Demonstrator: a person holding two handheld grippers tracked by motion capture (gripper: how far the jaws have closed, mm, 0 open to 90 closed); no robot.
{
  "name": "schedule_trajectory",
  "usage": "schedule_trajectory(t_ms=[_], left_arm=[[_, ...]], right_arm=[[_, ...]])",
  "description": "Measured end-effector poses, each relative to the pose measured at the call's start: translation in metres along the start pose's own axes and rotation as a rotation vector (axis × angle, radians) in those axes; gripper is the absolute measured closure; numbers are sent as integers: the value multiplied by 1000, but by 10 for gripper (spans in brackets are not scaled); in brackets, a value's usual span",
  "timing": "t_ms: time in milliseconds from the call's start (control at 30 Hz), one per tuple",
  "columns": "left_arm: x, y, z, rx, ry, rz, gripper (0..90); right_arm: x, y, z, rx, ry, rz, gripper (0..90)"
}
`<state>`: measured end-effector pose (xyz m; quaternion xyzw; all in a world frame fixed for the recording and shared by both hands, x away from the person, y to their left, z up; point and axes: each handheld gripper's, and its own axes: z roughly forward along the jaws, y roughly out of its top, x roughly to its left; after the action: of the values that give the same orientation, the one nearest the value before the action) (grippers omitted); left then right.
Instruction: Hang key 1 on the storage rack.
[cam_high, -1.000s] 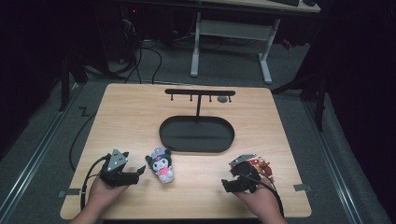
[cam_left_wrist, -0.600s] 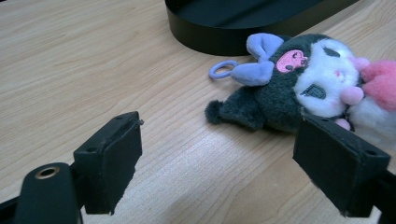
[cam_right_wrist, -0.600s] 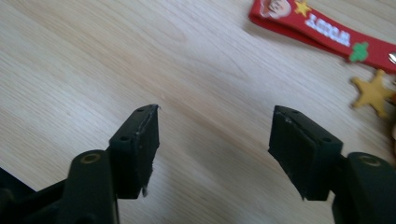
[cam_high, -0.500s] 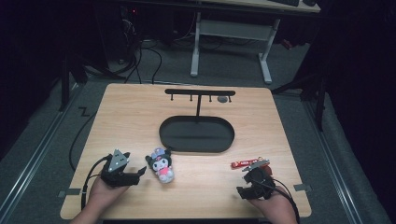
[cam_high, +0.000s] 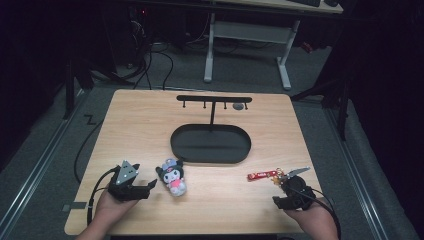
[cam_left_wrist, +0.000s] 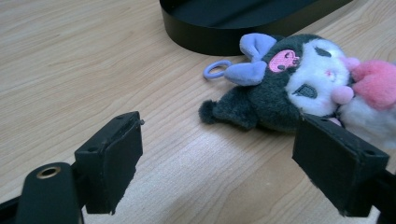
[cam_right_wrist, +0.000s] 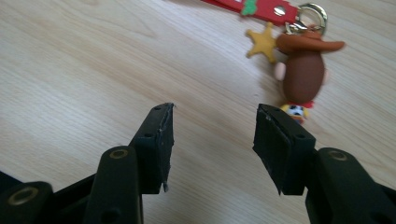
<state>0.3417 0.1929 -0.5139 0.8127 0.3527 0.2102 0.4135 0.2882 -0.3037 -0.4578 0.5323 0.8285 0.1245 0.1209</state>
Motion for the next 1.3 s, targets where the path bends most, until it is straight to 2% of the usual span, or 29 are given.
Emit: schedule_trajectory(t_ms=[133, 300, 433, 633, 700, 767, 933, 1300], left_arm=[[0, 0, 1, 4, 0, 4, 164], [1, -1, 0, 6, 0, 3, 164], [2, -1, 0, 5, -2, 3, 164], [2, -1, 0, 2, -4, 1, 164], [2, -1, -1, -1, -4, -2, 164], [3, -1, -1, 0, -6, -3, 164], [4, -2, -2, -1, -5, -10, 164], [3, -2, -3, 3, -11, -9, 164]], right_arm=[[-10, 1, 0, 0, -18, 13, 488], [-24, 6, 2, 12, -37, 57, 494], [-32, 15, 8, 18, -33, 76, 495], [-38, 27, 20, 60, -67, 73, 503], [-42, 30, 23, 64, -65, 104, 503], [-46, 32, 26, 64, -52, 115, 503], [-47, 36, 34, 95, -47, 107, 502], [-47, 36, 41, 105, -63, 107, 498]])
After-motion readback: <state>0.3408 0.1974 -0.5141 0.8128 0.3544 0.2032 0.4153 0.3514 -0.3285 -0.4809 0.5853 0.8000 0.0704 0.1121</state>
